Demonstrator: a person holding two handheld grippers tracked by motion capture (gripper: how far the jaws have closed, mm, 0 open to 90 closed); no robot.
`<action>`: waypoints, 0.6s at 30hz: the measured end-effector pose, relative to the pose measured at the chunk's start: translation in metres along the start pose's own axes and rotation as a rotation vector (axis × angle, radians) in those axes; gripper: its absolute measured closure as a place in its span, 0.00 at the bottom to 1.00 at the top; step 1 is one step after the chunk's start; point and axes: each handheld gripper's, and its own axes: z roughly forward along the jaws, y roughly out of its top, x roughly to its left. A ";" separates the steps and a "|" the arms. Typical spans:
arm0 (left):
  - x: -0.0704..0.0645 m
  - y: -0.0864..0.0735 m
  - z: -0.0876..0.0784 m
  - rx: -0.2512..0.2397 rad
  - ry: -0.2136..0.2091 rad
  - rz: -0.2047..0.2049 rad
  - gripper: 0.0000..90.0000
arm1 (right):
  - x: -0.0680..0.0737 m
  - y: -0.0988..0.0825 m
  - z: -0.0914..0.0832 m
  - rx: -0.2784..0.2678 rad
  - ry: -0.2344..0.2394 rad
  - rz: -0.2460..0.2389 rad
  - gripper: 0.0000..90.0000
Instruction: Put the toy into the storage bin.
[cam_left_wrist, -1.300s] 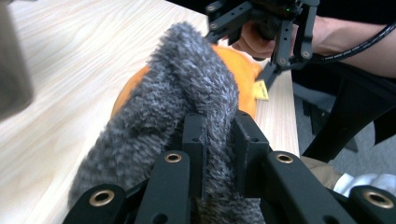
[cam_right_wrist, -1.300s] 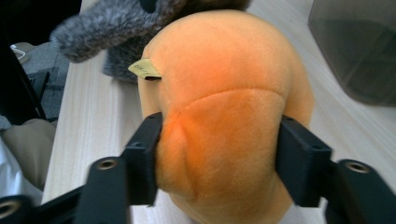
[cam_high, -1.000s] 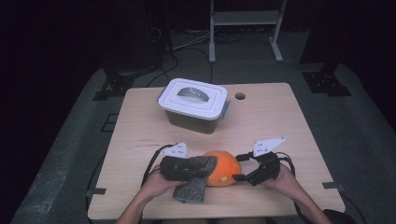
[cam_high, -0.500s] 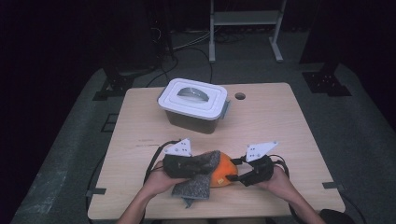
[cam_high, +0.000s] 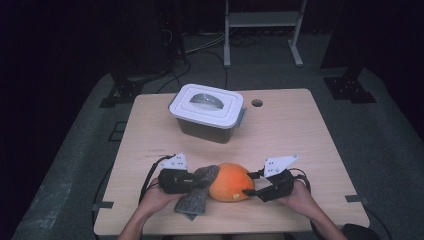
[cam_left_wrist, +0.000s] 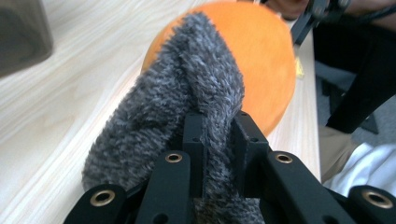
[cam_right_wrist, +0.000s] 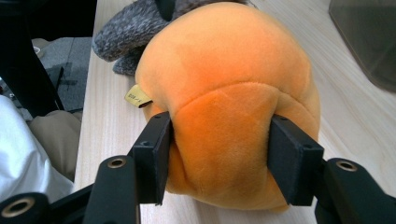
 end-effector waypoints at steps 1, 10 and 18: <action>-0.001 0.003 0.001 -0.008 -0.005 0.004 0.86 | 0.001 0.001 0.001 0.000 0.000 -0.011 0.49; -0.014 0.037 0.017 -0.053 -0.063 0.079 0.86 | 0.006 -0.003 0.002 0.014 -0.012 -0.086 0.51; -0.020 0.009 0.016 -0.010 -0.089 0.048 0.86 | 0.000 -0.005 0.000 0.056 0.015 0.010 0.25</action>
